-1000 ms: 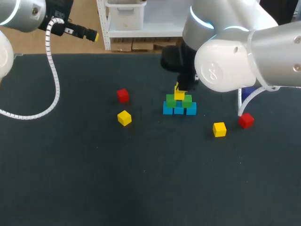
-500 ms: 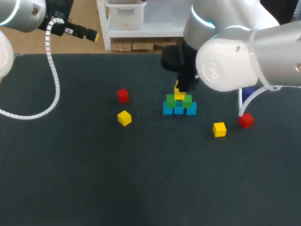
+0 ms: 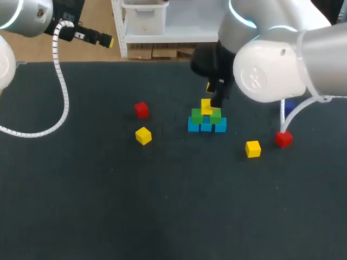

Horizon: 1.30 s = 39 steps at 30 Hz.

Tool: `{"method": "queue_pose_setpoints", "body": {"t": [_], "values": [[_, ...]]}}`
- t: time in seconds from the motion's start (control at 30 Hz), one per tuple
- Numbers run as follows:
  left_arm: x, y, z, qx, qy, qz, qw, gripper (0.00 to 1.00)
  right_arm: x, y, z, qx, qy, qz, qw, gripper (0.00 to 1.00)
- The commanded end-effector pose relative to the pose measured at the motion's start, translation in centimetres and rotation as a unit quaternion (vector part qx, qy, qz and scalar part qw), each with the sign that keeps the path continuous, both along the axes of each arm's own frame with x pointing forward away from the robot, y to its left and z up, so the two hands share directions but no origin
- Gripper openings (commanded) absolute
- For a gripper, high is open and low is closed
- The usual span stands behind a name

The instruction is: Place the blue cubes, place green cubes on the blue cubes, place the yellow cubes on the green cubes, then place the red cubes on the yellow cubes, and place purple cube on the red cubes.

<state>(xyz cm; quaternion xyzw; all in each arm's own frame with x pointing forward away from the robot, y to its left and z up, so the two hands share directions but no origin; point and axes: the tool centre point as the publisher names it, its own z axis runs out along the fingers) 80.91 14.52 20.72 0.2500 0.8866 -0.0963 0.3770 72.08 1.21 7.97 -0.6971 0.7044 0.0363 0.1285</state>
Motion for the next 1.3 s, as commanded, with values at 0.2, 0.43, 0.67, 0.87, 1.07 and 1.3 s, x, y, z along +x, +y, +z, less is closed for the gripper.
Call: {"method": "queue_pose_setpoints", "body": {"t": [0.2, 0.43, 0.67, 0.87, 1.07, 1.3], "values": [[0.1, 0.0, 0.0, 0.0, 0.0, 0.0, 1.0, 1.0, 0.6, 0.7, -0.7, -0.005, 0.01, 0.006, 1.0, 1.0], [0.1, 0.0, 0.0, 0.0, 0.0, 0.0, 1.0, 1.0, 0.9, 0.9, -1.0, -0.009, 0.015, 0.012, 1.0, 1.0], [0.1, 0.0, 0.0, 0.0, 0.0, 0.0, 1.0, 1.0, 1.2, 1.0, -1.5, -0.011, 0.023, 0.014, 1.0, 1.0], [0.1, 0.0, 0.0, 0.0, 0.0, 0.0, 1.0, 1.0, 1.2, 1.0, -1.8, -0.013, 0.027, 0.015, 0.999, 0.92], [0.1, 0.0, 0.0, 0.0, 0.0, 0.0, 1.0, 1.0, 1.1, 0.9, -1.9, -0.013, 0.029, 0.016, 0.999, 0.49], [0.1, 0.0, 0.0, 0.0, 0.0, 0.0, 1.0, 1.0, 1.0, 0.8, -1.9, -0.013, 0.031, 0.017, 0.999, 0.45]]}}
